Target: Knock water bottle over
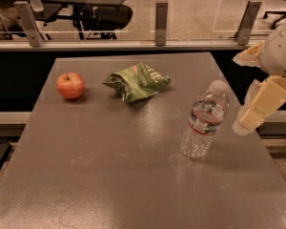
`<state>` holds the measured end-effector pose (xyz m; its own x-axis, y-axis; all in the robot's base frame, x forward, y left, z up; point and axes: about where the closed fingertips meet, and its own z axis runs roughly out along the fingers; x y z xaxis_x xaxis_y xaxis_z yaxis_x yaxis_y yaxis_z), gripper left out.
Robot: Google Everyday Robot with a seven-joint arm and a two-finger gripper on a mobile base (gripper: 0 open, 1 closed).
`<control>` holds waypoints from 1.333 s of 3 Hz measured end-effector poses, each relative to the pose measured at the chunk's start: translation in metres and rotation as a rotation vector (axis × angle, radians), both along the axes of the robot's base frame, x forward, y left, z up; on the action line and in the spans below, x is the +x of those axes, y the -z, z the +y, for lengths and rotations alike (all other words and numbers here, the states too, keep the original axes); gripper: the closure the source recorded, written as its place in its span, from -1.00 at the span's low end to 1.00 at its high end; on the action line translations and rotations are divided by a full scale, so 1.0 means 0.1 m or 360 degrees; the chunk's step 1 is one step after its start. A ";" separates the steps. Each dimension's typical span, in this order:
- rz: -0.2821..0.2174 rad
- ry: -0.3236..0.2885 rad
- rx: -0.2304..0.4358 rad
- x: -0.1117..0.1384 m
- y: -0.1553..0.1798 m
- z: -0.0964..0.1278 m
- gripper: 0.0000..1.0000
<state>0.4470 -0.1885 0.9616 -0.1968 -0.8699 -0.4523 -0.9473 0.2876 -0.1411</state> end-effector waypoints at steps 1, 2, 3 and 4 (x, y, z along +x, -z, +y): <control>-0.0005 -0.0059 0.0239 -0.05 -0.01 0.16 -1.00; -0.0071 -0.0135 0.0390 -0.17 -0.03 0.36 -1.00; -0.0125 -0.0189 0.0477 -0.26 0.00 0.51 -1.00; -0.0144 -0.0206 0.0528 -0.31 0.09 0.61 -1.00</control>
Offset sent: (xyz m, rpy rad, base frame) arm -0.0351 0.0601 0.0012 0.3634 -0.1057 0.1518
